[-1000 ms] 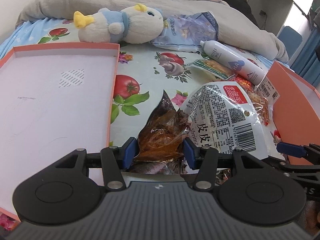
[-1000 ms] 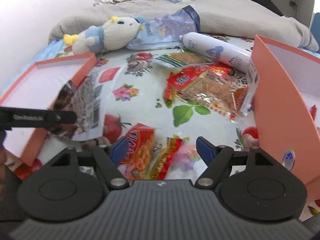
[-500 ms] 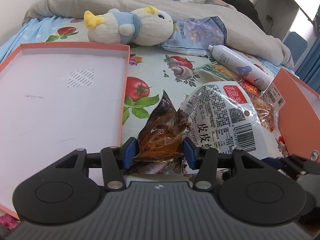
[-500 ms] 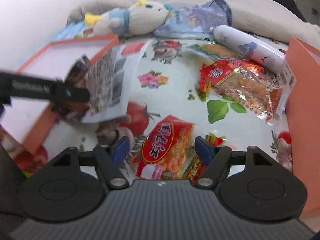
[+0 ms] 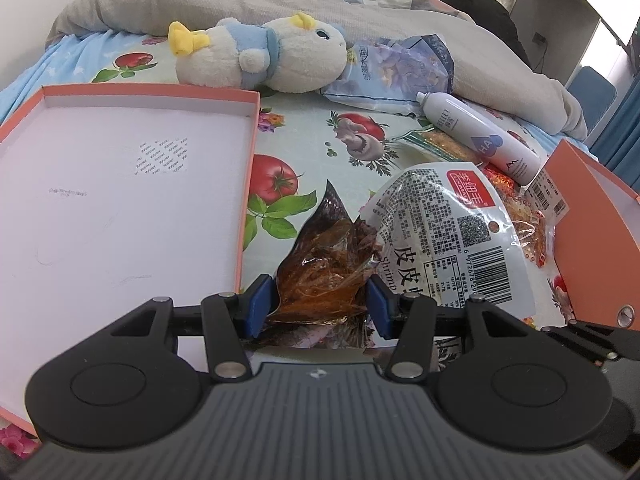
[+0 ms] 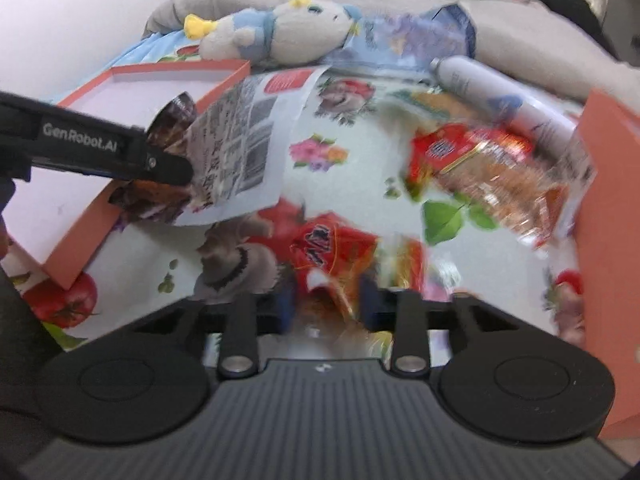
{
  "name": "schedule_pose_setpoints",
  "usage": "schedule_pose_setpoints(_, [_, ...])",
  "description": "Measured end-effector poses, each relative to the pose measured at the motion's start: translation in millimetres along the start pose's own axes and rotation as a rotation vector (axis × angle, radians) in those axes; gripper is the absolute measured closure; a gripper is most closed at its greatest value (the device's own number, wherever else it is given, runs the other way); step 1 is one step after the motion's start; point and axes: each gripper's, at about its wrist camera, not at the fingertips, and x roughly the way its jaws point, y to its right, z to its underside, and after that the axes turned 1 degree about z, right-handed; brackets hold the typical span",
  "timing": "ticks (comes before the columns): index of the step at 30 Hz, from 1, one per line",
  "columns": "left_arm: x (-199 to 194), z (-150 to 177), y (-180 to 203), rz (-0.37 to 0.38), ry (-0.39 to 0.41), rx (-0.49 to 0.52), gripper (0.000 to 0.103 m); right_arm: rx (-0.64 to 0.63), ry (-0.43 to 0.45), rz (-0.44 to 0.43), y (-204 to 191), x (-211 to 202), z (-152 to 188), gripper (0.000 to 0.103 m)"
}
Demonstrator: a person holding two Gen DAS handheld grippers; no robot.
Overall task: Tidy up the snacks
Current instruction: 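Close the left tool on the dark-snack packet while the right tool grasps the red-printed packet, then lift both held snacks and carry them over the larger white box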
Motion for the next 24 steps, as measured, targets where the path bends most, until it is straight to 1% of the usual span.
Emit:
schedule_pose_setpoints(2, [-1.3, -0.4, 1.7, 0.001, 0.001, -0.002, 0.046, 0.039, -0.004, -0.009, 7.7, -2.9, -1.2, 0.076])
schedule_pose_setpoints(6, [-6.1, -2.2, 4.9, 0.005, 0.005, -0.009, 0.046, 0.088, 0.017, -0.004, 20.1, -15.3, -3.3, 0.083])
schedule_pose_setpoints(8, [-8.6, -3.6, 7.4, 0.011, 0.006, -0.010, 0.046, 0.115, 0.026, -0.009, 26.9, -21.8, -5.3, 0.084])
schedule_pose_setpoints(16, [-19.4, -14.0, 21.5, 0.029, 0.012, 0.000, 0.046, 0.163, 0.085, -0.003, 45.2, -50.2, -19.6, 0.084])
schedule_pose_setpoints(21, [-38.2, -25.2, 36.7, 0.033, 0.024, 0.030, 0.046, 0.185, 0.132, -0.011, 54.5, -74.2, -33.0, 0.084])
schedule_pose_setpoints(24, [-52.3, -32.5, 42.8, 0.041, 0.034, 0.028, 0.046, 0.198, 0.152, -0.022, 58.3, -87.8, -40.4, 0.084])
